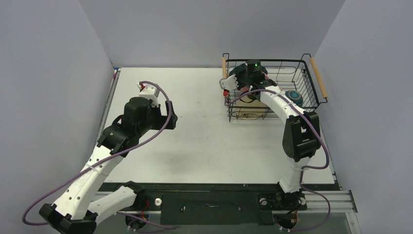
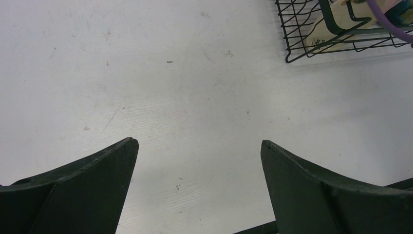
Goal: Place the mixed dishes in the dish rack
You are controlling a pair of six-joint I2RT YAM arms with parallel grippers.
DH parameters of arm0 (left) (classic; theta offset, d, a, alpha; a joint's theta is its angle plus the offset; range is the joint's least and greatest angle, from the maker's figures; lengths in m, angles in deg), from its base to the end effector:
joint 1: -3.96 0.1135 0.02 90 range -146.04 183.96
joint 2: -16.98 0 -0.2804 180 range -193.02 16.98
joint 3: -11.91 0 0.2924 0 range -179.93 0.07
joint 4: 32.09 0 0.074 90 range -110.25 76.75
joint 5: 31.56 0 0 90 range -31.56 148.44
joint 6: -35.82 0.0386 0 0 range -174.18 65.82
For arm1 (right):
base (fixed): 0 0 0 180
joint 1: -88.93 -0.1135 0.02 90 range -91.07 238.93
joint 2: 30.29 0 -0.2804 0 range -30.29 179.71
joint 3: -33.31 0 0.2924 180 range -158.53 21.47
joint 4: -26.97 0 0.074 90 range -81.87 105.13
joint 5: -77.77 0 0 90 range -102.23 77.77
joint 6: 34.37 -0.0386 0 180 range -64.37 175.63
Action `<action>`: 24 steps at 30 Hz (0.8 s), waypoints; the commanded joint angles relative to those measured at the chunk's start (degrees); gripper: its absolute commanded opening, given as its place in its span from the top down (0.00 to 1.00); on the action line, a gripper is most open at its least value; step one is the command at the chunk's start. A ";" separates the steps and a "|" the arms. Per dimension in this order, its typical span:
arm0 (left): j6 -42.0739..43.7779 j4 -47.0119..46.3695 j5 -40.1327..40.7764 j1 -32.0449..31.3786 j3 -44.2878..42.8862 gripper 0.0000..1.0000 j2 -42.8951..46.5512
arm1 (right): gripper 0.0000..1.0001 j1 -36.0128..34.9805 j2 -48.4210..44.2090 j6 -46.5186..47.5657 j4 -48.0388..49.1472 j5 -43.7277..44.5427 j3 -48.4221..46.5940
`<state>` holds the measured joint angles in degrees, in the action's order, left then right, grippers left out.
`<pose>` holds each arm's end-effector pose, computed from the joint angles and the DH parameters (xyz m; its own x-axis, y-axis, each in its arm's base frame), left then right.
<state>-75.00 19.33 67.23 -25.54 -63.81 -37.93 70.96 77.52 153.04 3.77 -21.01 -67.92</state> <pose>0.2019 -0.1075 0.3897 -0.5465 -0.0944 -0.8321 0.1903 0.9536 -0.2332 0.4677 0.1579 0.2913 0.4883 -0.8719 0.0368 -0.4129 -0.2679 -0.8705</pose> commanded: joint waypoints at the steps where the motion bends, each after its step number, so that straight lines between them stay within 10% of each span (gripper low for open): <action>1: -0.42 -3.04 0.85 -0.55 -0.08 0.03 0.22 | 1.00 -0.70 0.71 2.52 3.15 -0.24 0.90; 24: -0.73 -3.73 1.05 -1.51 1.43 0.03 0.96 | 0.77 -1.28 -0.55 -0.04 0.41 -2.30 7.25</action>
<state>-75.02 18.85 67.65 -26.41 -62.41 -37.85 69.88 77.96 152.58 6.11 -23.65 -64.07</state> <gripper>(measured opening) 0.968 0.225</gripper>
